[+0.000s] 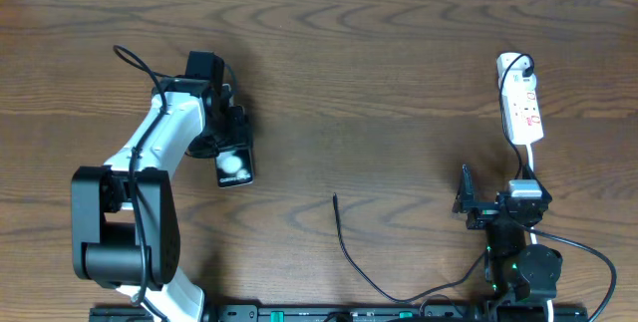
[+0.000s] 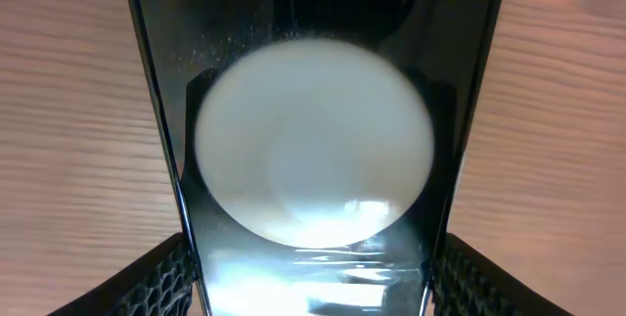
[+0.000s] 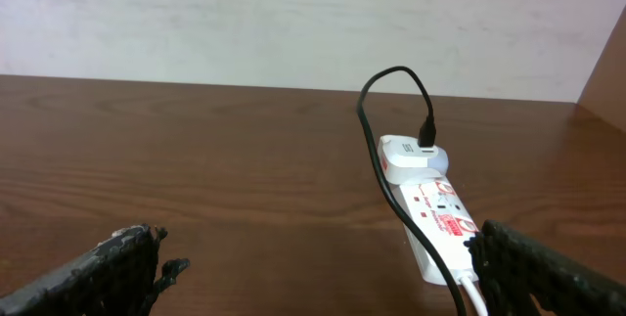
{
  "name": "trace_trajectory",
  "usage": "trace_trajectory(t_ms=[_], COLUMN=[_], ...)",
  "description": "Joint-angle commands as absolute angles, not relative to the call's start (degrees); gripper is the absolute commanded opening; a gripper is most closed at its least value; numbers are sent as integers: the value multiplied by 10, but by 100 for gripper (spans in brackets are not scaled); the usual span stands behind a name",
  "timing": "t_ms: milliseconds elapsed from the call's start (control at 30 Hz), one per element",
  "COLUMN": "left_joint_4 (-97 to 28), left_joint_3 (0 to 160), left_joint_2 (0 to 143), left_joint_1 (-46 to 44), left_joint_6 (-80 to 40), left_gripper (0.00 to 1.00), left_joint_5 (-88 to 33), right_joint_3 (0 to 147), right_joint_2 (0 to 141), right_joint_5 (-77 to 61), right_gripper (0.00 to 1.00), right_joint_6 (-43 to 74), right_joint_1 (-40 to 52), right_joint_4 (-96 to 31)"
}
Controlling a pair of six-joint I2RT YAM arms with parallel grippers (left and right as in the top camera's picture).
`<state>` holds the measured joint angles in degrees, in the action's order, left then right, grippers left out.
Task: Plug charger to phone and switch on socket
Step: 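Lift the phone with the left gripper and tilt it upright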
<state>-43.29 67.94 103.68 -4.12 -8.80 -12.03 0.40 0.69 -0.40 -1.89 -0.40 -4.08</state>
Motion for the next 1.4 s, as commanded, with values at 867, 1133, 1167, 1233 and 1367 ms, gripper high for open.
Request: trace_trajectory(t_ms=[867, 1133, 1167, 1233, 1367], left_joint_4=[-221, -141, -132, -121, -97], left_joint_3=[686, 686, 686, 686, 686], left_joint_2=[1009, 1009, 1009, 1009, 1009], left_joint_1=[-39, -39, -39, -39, -39], left_joint_6=[-485, -656, -678, -717, -795], left_gripper=[7, 7, 7, 8, 7], left_joint_5=[-768, -806, -806, -806, -806], right_joint_3=[3, 3, 3, 3, 3], right_joint_2=[3, 3, 3, 3, 3], right_joint_5=[-1, -1, -1, -1, -1], right_gripper=[99, 99, 99, 99, 100], right_joint_6=[-13, -13, -13, -13, -13], right_joint_1=[3, 3, 3, 3, 3], right_joint_4=[-43, -43, -43, -43, -43])
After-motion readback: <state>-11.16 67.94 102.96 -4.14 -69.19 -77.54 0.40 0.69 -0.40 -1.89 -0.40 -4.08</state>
